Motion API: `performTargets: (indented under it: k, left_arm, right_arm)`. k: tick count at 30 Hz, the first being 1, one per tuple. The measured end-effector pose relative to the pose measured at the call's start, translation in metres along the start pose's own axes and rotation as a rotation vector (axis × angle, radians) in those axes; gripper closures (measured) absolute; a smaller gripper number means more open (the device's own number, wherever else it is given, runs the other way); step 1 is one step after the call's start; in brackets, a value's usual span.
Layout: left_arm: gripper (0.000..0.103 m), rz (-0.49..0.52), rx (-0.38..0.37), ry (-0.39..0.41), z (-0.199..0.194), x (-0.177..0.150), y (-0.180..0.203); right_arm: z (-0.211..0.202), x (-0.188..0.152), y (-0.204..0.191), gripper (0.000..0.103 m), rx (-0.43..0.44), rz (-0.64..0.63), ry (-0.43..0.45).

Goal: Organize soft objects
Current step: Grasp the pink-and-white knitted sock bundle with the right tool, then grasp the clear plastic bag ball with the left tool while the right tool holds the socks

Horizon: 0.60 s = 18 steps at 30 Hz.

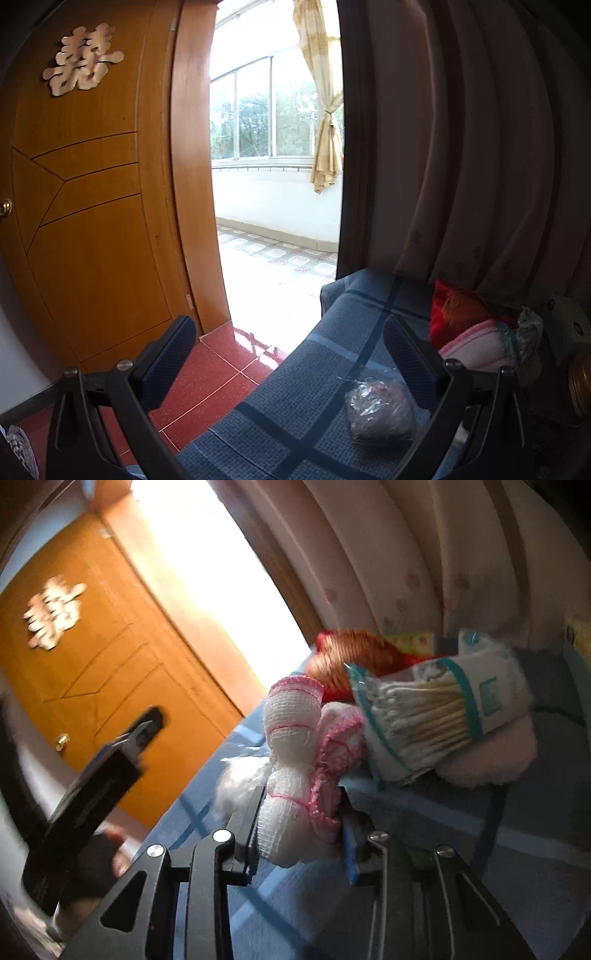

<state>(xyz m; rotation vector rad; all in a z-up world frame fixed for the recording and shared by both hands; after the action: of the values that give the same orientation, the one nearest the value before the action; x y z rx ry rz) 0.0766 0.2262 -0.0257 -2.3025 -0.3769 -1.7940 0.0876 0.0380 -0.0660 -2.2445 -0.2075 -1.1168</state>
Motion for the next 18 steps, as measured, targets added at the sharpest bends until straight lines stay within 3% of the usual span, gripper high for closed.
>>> performTargets:
  k: [6,10,16,18]
  left_arm:
    - [0.000,0.069,-0.033,-0.049,-0.002,-0.006,0.016]
    - [0.001,0.093,-0.109,-0.168,0.006,-0.020,0.032]
    - [0.002,0.159,-0.158,-0.338,0.016,-0.052,0.050]
    - [0.016,0.143,-0.152,-0.355,0.017,-0.053,0.049]
  right_arm:
    - [-0.048,0.004,-0.016,0.066,0.061,-0.162,0.123]
    - [-0.072,0.008,-0.018,0.066,0.072,-0.200,0.212]
    - [-0.083,0.025,-0.004,0.066,-0.051,-0.246,0.344]
    - [-0.093,0.030,0.001,0.066,-0.131,-0.271,0.402]
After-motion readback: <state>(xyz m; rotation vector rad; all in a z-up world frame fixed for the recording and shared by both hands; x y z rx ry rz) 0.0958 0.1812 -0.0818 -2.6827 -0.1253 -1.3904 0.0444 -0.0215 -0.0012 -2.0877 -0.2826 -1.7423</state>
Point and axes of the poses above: each gripper's, at about its wrist camera, not at the fingertips, and z roughly the way its jaws point, y to its right, x to its top, the point moved 6 cm from there along z, roughly the way its jaws point, and after that the axes turned 10 degrees about y, right-handed, at the moved point
